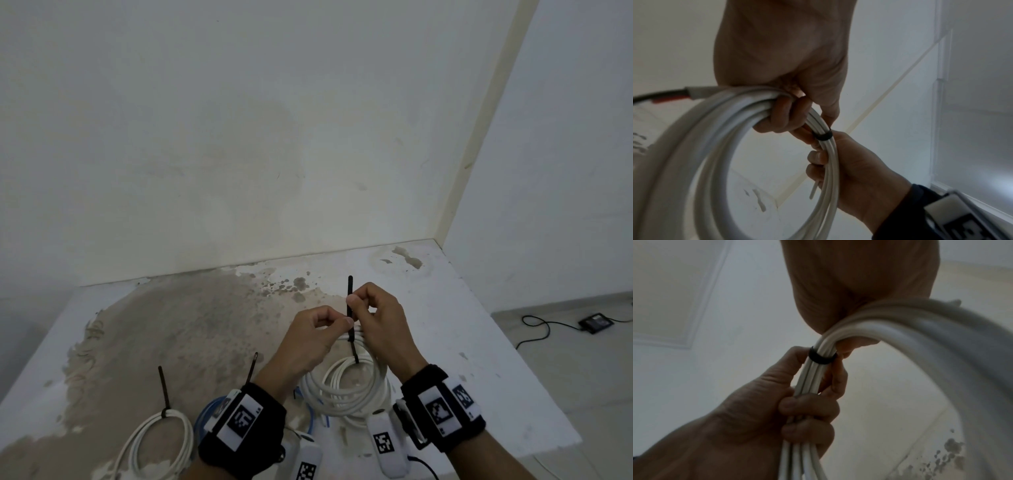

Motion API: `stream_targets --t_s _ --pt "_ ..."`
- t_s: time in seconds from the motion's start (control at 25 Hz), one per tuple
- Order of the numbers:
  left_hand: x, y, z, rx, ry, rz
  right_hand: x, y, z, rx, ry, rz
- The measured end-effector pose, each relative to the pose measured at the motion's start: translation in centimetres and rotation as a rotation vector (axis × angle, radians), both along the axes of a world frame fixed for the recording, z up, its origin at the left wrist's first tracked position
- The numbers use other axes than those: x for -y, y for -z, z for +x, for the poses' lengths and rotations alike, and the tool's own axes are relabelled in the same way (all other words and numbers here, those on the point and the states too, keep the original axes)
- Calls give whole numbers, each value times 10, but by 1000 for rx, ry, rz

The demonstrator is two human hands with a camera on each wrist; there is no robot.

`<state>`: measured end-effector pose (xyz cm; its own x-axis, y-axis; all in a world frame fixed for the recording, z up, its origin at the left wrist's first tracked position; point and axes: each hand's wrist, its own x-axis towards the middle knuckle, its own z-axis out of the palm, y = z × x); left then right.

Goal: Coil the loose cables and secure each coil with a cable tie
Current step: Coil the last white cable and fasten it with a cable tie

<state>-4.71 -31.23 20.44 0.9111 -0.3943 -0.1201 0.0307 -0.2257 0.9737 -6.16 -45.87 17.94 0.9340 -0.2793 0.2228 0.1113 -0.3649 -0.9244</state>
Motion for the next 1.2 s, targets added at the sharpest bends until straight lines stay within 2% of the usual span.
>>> stream_targets --t_s 0.12,0.28,0.6,0.88,1.0,1.12,1.2 --pt "0 -2 5 -23 -10 23 -1 -1 0 -31 -70 67" --pt "1 0 11 -31 -36 8 5 -5 -3 -58 -168 38" --pt "4 1 17 -121 25 -29 1 -5 0 -6 -60 21" --pt "6 13 19 82 65 45 21 -3 12 -61 50 82" --pt "1 28 23 174 -61 106 20 -3 7 -174 -9 134" --pt "-3 35 34 63 -308 -31 9 -3 -1 -275 -228 81" --pt "-6 37 37 -15 -365 -133 2 2 -3 -253 -241 98"
